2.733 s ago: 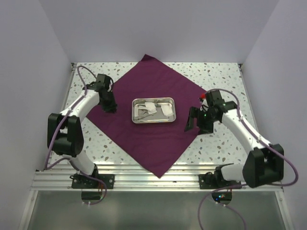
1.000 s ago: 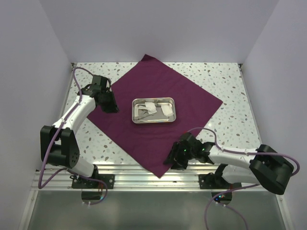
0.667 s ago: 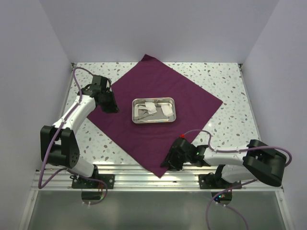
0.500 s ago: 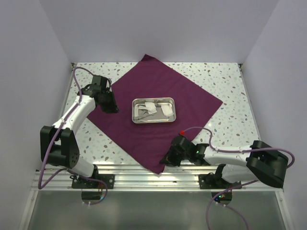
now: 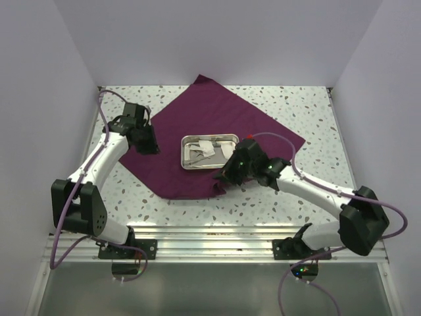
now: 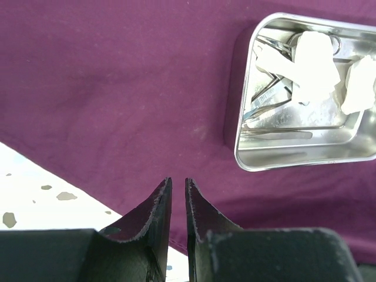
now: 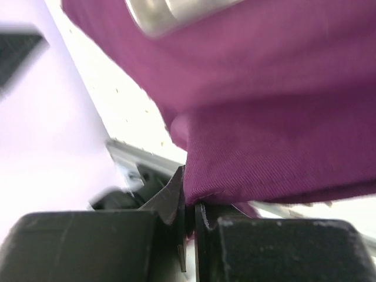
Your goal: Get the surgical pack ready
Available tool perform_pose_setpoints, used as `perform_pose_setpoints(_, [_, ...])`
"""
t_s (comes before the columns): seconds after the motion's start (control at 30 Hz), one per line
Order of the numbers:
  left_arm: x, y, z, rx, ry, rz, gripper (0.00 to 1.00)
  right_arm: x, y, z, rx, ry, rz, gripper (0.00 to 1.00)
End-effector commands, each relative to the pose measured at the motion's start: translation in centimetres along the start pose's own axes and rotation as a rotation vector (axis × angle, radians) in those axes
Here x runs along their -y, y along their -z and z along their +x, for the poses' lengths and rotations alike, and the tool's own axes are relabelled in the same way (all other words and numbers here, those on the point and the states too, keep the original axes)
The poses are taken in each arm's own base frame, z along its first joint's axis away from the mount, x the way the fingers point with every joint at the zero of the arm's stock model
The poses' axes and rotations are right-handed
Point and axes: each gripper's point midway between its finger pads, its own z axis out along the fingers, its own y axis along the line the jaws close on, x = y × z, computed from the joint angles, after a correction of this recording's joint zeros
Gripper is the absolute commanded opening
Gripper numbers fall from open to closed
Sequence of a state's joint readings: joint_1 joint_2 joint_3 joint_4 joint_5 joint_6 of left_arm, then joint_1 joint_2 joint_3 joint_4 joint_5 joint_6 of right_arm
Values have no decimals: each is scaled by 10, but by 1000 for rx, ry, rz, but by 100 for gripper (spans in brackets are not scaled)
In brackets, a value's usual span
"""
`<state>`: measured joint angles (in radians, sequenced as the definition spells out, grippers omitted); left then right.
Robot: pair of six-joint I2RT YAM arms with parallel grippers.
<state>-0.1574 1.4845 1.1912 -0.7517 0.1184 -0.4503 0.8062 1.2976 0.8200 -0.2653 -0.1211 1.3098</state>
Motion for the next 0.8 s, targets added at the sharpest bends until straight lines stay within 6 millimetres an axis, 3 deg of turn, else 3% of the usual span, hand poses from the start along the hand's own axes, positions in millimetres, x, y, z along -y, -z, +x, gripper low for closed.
perform_pose_setpoints(0.0, [-1,23,-23,93,-32,-18,19,-36,3,-33,6,70,-31,0])
perform_pose_setpoints(0.07, [-2,26,-26,103,-39,-27,19,-39,-10,-47,-9,72,-6,0])
perform_pose_setpoints(0.1, [-4,27,-27,110,-40,-35,19,-60,-7,-59,11,87,-39,0])
perform_pose_setpoints(0.17, [-6,28,-28,114,-42,-46,19,-59,-24,-69,-6,99,4,0])
perform_pose_setpoints(0.2, [-8,28,-29,114,-41,-50,19,-78,-22,-81,1,102,-33,0])
perform_pose_setpoints(0.3, [-13,26,-28,108,-38,-68,19,-96,-34,-104,23,95,-55,0])
perform_pose_setpoints(0.53, [-19,23,-27,100,-45,-85,19,-107,-58,-138,14,56,-75,0])
perform_pose_setpoints(0.77, [-20,18,-29,88,-34,-86,20,-104,-62,-181,39,8,-91,0])
